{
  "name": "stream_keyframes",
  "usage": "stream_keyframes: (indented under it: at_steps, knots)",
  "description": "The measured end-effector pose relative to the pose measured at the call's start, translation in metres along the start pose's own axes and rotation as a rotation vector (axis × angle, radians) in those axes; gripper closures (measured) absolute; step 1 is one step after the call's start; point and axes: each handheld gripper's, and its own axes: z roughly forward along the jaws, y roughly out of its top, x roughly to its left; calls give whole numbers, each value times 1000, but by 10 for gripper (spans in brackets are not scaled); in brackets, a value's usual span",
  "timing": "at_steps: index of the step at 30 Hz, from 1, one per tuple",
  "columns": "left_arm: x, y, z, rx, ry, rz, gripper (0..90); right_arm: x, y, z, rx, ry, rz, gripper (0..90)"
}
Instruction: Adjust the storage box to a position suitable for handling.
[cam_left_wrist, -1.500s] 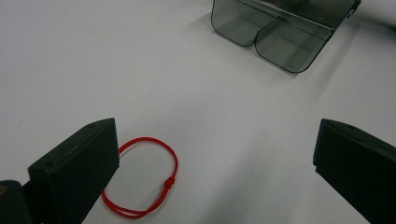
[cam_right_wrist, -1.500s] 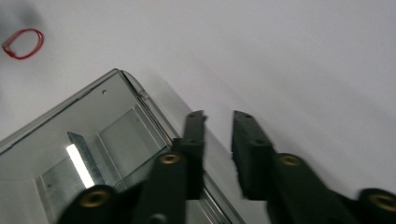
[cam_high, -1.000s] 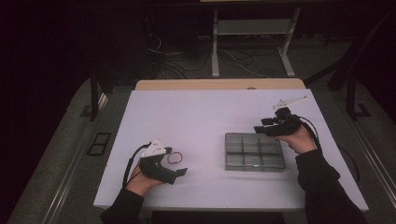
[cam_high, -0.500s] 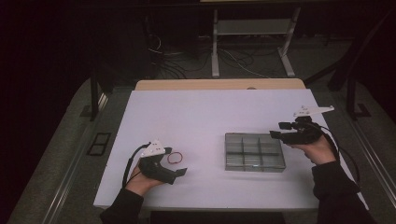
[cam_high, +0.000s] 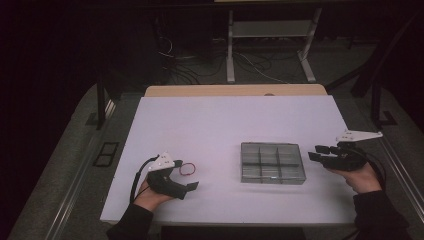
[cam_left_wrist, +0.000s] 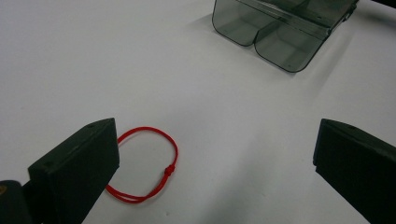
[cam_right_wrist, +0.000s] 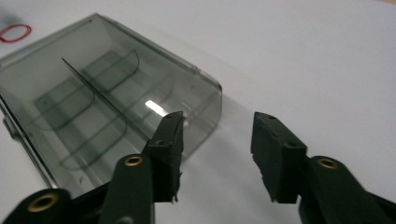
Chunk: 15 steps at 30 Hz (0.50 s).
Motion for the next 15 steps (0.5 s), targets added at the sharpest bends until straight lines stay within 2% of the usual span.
stream_keyframes:
  at_steps: [1, 7, 10, 11, 15]
  knots:
    - [0, 0, 0, -5, -1, -1, 0, 0, 0, 0, 0, 0, 0, 579]
    - [1, 0, -1, -9, 6, 1, 0, -1, -16, -1, 18, -16, 12, 724]
    - [0, 0, -1, -9, 5, 6, 0, 0, -21, 2, 22, -3, 17, 808]
    - [0, 0, -1, -6, 6, 9, 0, 2, -24, 4, 33, 16, 12, 848]
    - [-1, 1, -1, -5, 6, 15, 0, 4, -26, 9, 57, 35, 8, 889]
